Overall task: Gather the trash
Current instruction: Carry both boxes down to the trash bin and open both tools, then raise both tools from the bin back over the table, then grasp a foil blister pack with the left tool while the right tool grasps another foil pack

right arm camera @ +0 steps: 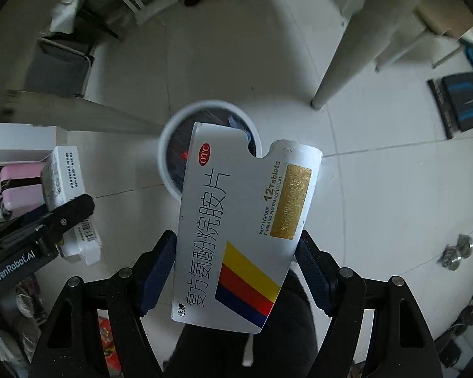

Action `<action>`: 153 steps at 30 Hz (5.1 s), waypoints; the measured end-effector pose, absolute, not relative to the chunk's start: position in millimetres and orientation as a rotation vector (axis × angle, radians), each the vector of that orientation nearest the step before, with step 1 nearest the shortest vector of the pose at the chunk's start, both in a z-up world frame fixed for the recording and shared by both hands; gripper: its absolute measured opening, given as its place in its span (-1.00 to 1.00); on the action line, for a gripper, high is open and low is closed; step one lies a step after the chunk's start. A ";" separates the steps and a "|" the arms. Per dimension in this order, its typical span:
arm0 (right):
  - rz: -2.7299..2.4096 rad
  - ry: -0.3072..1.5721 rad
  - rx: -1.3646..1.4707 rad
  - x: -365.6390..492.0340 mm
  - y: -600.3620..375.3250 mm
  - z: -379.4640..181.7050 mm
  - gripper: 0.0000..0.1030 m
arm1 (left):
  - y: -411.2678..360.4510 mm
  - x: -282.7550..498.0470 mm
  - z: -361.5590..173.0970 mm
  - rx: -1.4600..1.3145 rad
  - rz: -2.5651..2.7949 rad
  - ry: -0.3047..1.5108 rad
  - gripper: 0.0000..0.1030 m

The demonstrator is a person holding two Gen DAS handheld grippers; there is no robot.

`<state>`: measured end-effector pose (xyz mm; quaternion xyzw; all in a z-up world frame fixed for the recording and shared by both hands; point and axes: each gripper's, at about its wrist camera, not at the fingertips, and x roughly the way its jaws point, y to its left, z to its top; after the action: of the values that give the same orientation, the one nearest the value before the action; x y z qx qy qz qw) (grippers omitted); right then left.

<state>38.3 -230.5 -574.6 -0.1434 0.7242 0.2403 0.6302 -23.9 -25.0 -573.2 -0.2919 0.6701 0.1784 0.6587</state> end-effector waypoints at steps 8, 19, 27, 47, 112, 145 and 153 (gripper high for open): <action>0.543 1.764 -0.274 53.4 -226.9 -706.9 0.50 | 8.6 -16.3 -695.2 -1.030 0.305 1.535 0.37; 0.649 1.829 -0.210 78.5 -185.3 -746.6 1.00 | 42.8 -34.2 -683.6 -1.047 0.375 1.510 0.95; 0.670 1.792 -0.295 71.8 -178.5 -728.1 1.00 | 32.0 -51.0 -650.4 -0.783 0.550 1.488 0.95; 0.570 1.551 -0.495 43.5 -200.5 -513.3 1.00 | -14.9 -74.1 -487.9 -0.631 0.589 1.461 0.95; 0.529 1.643 -0.359 471.1 -39.6 -357.7 -0.01 | 62.4 318.5 -365.6 0.340 0.079 1.567 0.94; 0.412 1.632 -0.319 404.3 47.0 -379.5 0.64 | 151.1 206.4 -340.1 -0.642 0.830 1.401 0.18; 0.365 1.544 -0.410 382.3 62.8 -380.6 0.54 | 149.0 197.8 -344.2 -0.674 0.860 1.395 0.18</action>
<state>382.3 62.8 -380.6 -0.1830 0.6884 0.1628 0.6828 197.8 149.0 -344.2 -0.2945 0.6097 0.3758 0.6328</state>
